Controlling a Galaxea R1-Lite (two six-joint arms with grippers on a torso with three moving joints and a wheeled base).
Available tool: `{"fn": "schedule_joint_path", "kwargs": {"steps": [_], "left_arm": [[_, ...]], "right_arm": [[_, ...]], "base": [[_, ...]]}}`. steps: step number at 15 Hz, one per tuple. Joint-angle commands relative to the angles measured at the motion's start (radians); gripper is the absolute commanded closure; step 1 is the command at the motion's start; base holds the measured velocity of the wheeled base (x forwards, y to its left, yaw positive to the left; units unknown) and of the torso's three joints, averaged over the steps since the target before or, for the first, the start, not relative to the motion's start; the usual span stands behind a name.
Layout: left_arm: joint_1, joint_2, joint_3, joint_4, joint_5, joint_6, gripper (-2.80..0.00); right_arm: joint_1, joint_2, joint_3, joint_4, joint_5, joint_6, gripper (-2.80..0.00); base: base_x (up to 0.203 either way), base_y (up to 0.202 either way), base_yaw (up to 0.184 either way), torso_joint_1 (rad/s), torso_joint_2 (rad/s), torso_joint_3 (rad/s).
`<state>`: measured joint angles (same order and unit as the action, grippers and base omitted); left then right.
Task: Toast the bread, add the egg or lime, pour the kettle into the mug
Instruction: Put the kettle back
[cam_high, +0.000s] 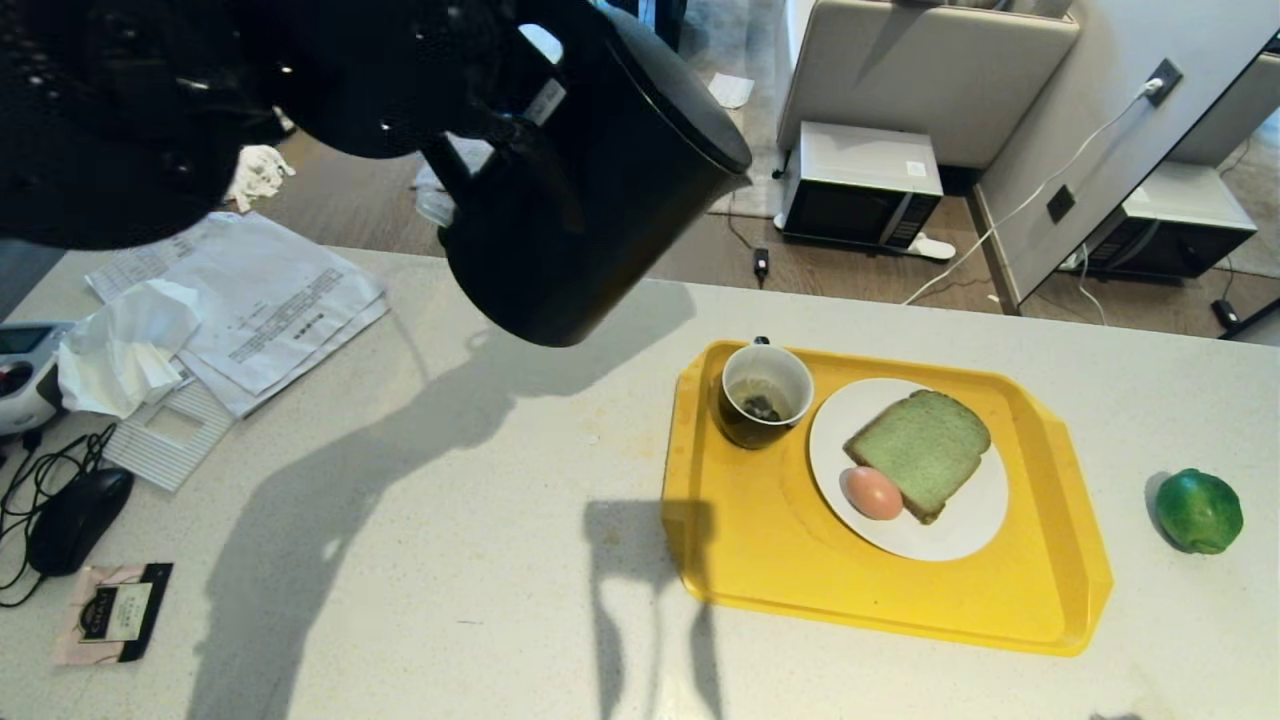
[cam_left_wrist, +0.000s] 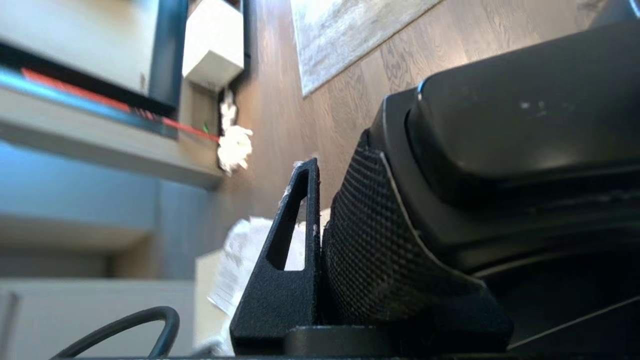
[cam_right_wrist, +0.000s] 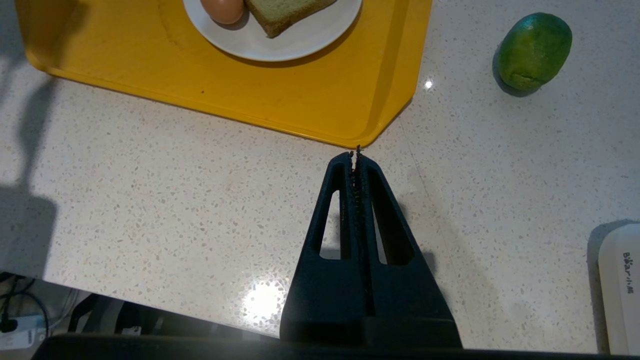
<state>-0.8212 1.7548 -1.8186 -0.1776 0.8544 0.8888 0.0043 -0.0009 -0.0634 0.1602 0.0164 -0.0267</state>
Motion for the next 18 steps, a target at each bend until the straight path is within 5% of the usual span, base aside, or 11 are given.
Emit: {"fn": "schedule_joint_path", "kwargs": {"steps": [1,4,8,10,14,18], "left_arm": [[0.046,-0.099,0.077,-0.005,0.0,-0.061,0.0],[0.118,-0.169,0.22,-0.008,-0.035,-0.163,0.0],[0.285,-0.211,0.402,-0.022,-0.212,-0.332,0.0],[0.334,-0.206,0.487,-0.101,-0.274,-0.366,0.0],[0.42,-0.117,0.648,-0.52,-0.341,-0.38,0.0],[0.448,0.076,0.664,-0.898,-0.35,-0.441,0.0]], "right_arm": [[0.0,0.001,-0.001,0.001,0.0,-0.001,0.0],[0.0,0.001,-0.001,0.001,0.0,-0.001,0.0],[0.0,0.001,-0.001,0.001,0.0,-0.001,0.0],[0.0,0.001,0.001,0.001,0.0,-0.001,0.0],[0.0,0.001,0.0,0.001,0.0,-0.001,0.0],[0.0,0.001,-0.001,0.001,0.0,-0.001,0.0]], "base": [[0.0,0.0,0.0,0.0,0.0,0.0],[0.0,0.0,0.0,0.0,0.0,0.0],[0.0,0.0,0.0,0.0,0.0,0.0],[0.0,0.0,0.0,0.0,0.0,0.0],[0.0,0.0,0.0,0.0,0.0,0.0],[0.0,0.0,0.0,0.0,0.0,0.0]]}}
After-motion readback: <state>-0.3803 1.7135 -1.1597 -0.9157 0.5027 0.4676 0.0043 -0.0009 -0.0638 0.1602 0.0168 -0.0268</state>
